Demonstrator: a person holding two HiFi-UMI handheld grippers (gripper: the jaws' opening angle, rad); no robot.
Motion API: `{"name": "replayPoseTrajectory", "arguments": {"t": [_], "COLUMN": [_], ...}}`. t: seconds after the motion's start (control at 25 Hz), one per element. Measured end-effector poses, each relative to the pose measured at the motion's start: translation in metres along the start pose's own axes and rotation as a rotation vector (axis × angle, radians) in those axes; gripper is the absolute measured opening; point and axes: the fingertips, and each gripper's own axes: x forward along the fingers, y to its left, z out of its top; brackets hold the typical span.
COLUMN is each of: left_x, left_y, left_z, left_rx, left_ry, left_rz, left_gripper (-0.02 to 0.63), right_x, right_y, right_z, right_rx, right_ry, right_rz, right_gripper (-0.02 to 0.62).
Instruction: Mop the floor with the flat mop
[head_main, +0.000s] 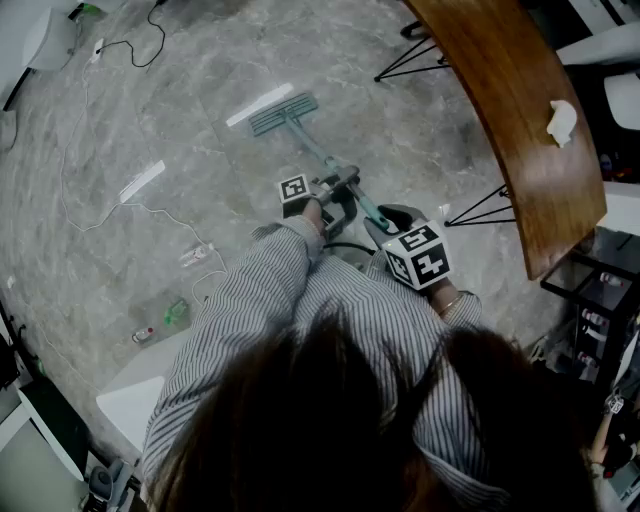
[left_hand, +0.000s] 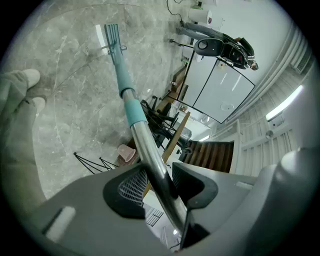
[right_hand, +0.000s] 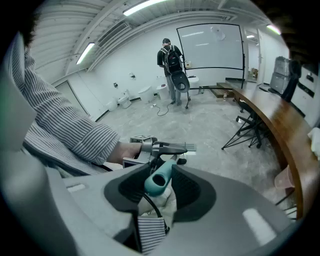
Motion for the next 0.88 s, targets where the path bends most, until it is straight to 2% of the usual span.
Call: {"name": "replayPoseTrajectory", "arguments": {"t": [0.64, 0.88], "left_x": [0.015, 0.029], "left_y": [0.001, -0.003], "left_z": [0.002, 0.004], "left_rx": [0.014, 0.033], "left_ry": [0.004, -0.011], "left_rz": [0.021, -0.014], "left_gripper": [0.158, 0.163], "right_x": [-0.001, -0.005], "right_y": [-0.017, -0.033], "right_z": [0.002, 0.007], "right_rx": [-0.031, -0.004], "right_ry": [0.003, -0.039], "right_rz": [0.009, 0.038], "right_gripper": [0.137, 0.138]}}
